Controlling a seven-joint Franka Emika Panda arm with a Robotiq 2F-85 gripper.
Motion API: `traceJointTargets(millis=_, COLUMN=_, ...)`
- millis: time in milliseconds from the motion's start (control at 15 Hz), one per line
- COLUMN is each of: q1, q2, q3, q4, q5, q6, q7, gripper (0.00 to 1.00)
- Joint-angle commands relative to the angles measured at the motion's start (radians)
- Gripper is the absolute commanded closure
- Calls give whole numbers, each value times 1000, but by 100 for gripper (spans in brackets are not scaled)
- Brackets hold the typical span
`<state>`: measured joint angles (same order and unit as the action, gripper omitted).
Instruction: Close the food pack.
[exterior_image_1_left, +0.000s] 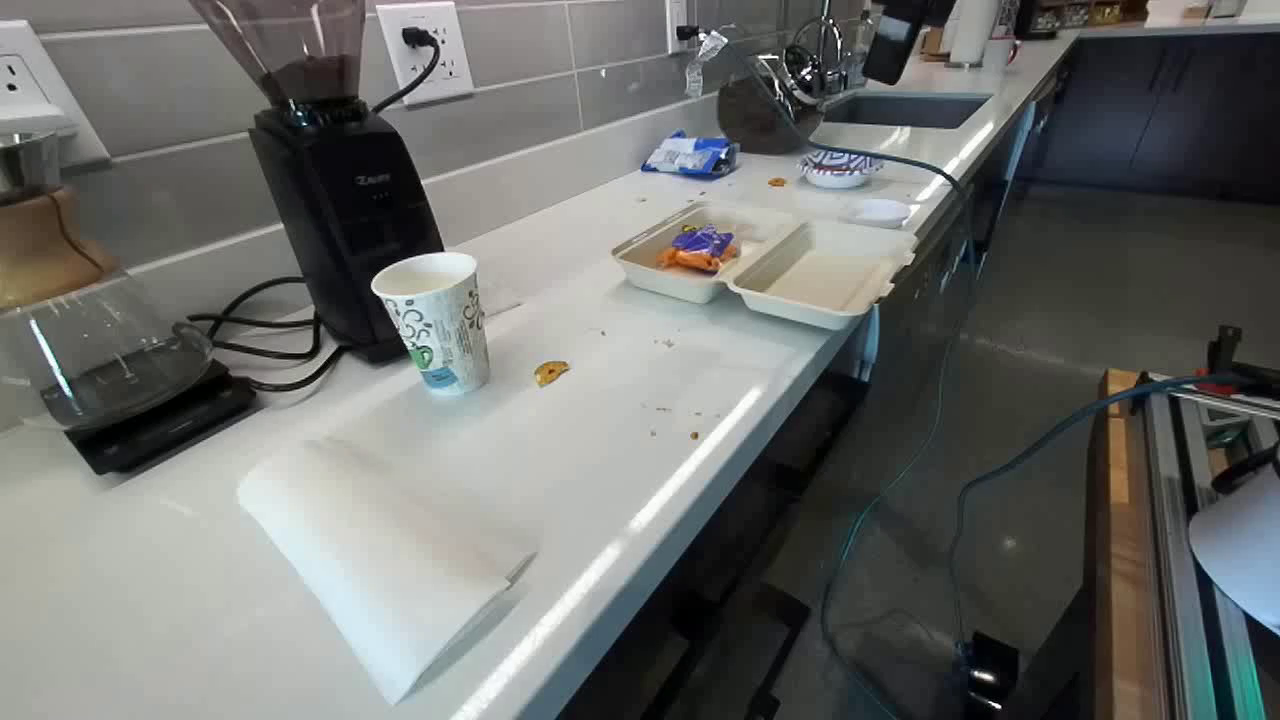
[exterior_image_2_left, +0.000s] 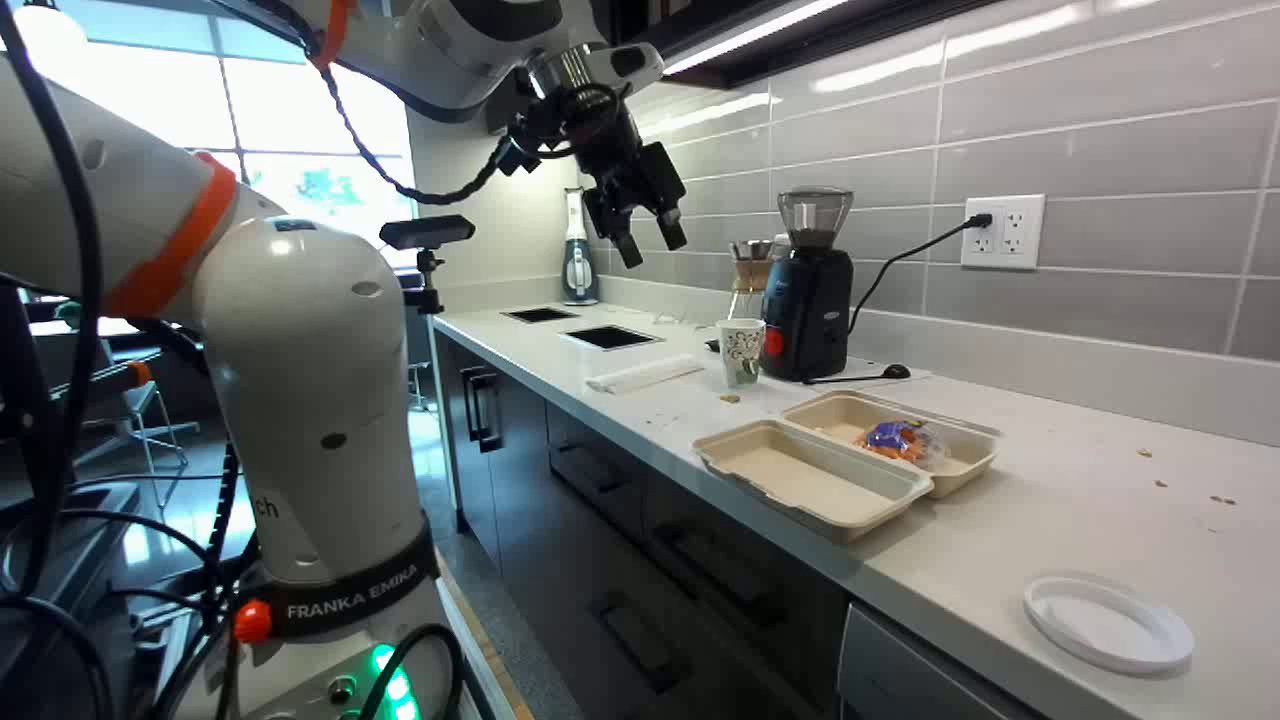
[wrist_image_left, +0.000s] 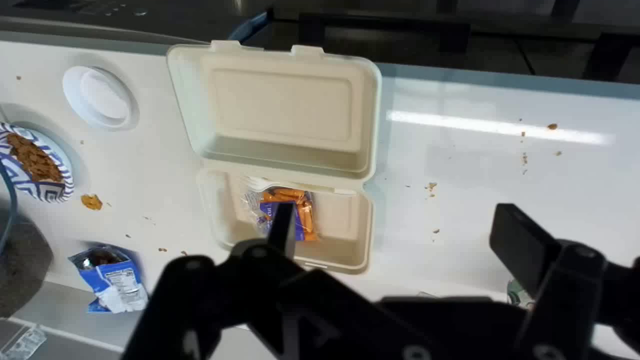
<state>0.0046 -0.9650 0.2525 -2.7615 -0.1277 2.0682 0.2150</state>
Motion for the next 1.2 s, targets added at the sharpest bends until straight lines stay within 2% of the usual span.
traceJointTargets(millis=0, q1=12, q2=4, q3=-10, q4=-4, q5=-11, q6=-4, q7=9, gripper=0)
traceJointTargets(millis=733, q1=12, q2=7, q3=-11, q4=-16, q5=-11, q6=-4, q7=9, gripper=0)
traceJointTargets(millis=867, q1=-16, q2=42, q3=-27, q4=-16, q5=-13, q6=-27, q7=15, gripper=0)
traceJointTargets(millis=1133, q1=-73, q2=68, q3=-102, q4=-15, q5=-3, q6=-94, q7=19, gripper=0)
